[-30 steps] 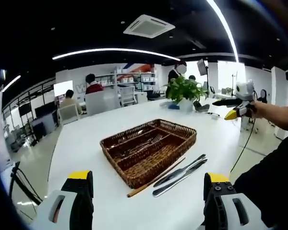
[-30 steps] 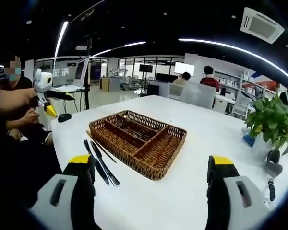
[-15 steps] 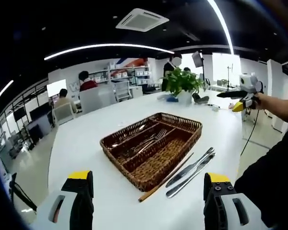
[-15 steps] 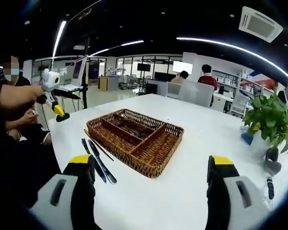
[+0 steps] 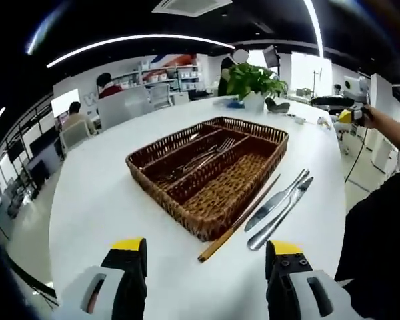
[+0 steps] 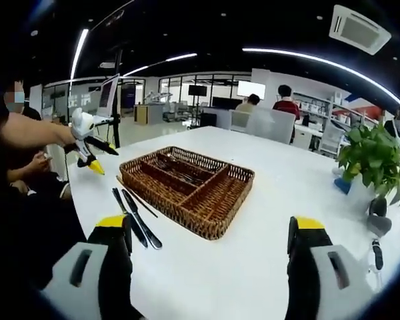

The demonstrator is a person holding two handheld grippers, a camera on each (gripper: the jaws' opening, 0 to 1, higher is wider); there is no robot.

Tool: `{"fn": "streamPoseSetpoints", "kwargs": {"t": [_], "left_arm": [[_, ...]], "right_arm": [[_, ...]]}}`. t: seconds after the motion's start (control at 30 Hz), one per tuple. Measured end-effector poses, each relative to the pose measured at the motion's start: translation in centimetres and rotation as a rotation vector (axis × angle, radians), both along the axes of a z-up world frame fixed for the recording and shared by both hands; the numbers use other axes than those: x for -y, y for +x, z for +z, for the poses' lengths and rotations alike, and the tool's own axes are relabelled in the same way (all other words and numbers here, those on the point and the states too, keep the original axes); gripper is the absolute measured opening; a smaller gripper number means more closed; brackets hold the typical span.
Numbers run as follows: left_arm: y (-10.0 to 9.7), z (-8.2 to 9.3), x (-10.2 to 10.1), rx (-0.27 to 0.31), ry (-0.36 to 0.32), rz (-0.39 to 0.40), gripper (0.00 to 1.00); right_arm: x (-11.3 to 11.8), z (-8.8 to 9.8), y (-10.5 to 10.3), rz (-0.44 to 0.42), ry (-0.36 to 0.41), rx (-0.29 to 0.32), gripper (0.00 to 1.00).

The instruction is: Arrange the knives, forks, and spoons in their matching storage slots by inserting each utensil handle-first until every utensil is classified and aligned in the correct compartment

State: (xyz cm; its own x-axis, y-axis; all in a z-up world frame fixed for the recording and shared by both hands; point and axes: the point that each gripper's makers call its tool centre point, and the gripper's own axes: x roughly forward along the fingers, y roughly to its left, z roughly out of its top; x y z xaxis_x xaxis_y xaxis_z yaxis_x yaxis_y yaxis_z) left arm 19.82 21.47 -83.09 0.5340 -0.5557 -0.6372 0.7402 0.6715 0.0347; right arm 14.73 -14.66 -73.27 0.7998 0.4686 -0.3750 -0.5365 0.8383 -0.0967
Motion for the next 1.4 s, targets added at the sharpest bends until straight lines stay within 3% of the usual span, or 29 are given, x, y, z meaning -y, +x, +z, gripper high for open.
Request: {"fn": "streamPoseSetpoints", "kwargs": {"t": [0.07,0.17,0.33,0.57,0.67,1.07,1.4], "left_arm": [[0.3,-1.1,0.2,-0.031,-0.016,-0.005,0.73],[0.5,-1.9,0.4,-0.049,0.002,-0.023,0.64],[0.3,-2.6,0.8,-0.098,0.003,-0.071,0.33],[-0.2,-3.5,0.9,-0.084,0.08,-0.119,0.26],[-0.6,-3.7,1.2,-0.063,0.131,-0.172,0.11],[-0.9,-3.3,1.2,-0.046,0.167,-0.21,0.08],[-3.8,-1.9,2.1,-0.097,0.112,-0.255,0.06]], "right_arm": [[0.0,-0.2,-0.1,-0.001,-0.003,-0.003,0.99],[0.2,-0.3,-0.2,-0.005,-0.007,-0.007,0.99],[1.0,-0.5,-0.2,-0.022,-0.006,-0.012,0.99],[1.3,-1.0,-0.3,-0.028,-0.006,-0.022,0.98],[1.2,-1.2,-0.2,-0.027,-0.007,-0.025,0.98],[0.8,-1.0,-0.2,-0.016,-0.01,-0.019,0.98],[0.3,-1.1,-0.4,-0.008,-0.011,-0.015,0.98]]}}
